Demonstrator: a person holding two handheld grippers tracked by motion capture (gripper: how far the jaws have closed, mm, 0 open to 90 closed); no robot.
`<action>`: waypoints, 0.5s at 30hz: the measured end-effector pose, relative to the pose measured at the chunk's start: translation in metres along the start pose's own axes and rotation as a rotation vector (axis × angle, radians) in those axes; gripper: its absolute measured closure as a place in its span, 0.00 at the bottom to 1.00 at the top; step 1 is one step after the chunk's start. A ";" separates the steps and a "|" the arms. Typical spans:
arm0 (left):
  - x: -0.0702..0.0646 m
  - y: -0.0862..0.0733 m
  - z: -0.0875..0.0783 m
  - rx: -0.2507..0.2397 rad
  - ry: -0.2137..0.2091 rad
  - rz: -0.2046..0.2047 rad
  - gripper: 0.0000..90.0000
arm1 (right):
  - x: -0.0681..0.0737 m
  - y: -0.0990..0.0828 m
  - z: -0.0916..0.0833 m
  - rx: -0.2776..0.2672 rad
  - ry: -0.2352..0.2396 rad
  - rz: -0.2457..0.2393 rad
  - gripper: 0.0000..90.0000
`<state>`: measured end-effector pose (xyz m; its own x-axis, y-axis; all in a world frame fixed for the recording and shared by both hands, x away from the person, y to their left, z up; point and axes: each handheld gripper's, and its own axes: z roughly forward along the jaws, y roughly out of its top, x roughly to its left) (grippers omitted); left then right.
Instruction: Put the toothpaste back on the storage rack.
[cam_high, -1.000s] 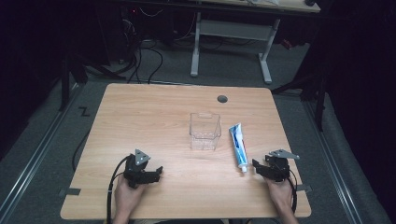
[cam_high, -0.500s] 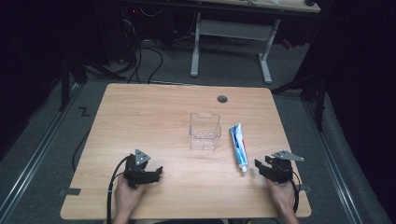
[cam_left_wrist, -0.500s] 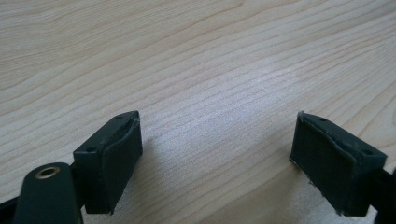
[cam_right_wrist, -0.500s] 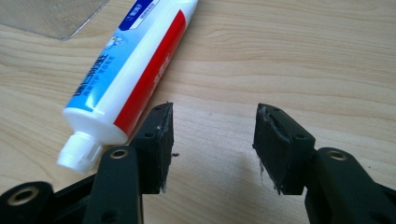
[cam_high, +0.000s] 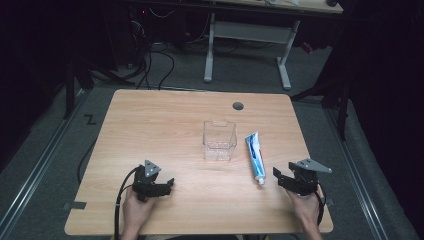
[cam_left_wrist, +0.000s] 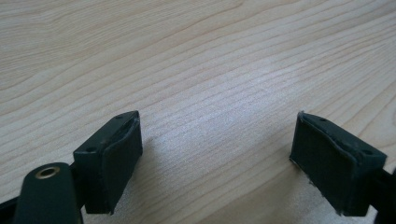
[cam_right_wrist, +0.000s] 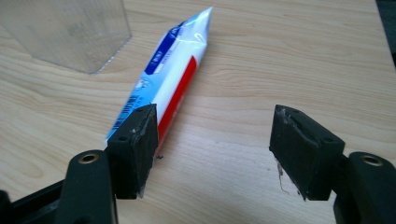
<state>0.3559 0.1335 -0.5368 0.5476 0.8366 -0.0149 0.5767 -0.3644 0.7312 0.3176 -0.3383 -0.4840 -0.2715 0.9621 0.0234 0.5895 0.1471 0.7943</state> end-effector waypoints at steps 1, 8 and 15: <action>0.000 0.000 0.000 0.000 0.000 0.000 0.19 | 0.004 0.002 0.000 -0.002 0.011 -0.012 0.39; 0.000 0.000 0.000 0.000 0.000 0.000 0.19 | 0.015 0.010 0.002 -0.007 0.063 -0.078 0.46; 0.000 0.000 0.000 0.000 0.000 0.000 0.18 | 0.022 0.019 0.002 -0.012 0.067 -0.108 0.50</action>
<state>0.3559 0.1335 -0.5367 0.5478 0.8365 -0.0145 0.5767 -0.3650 0.7309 0.3241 -0.3135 -0.4699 -0.3836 0.9232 -0.0226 0.5450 0.2460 0.8016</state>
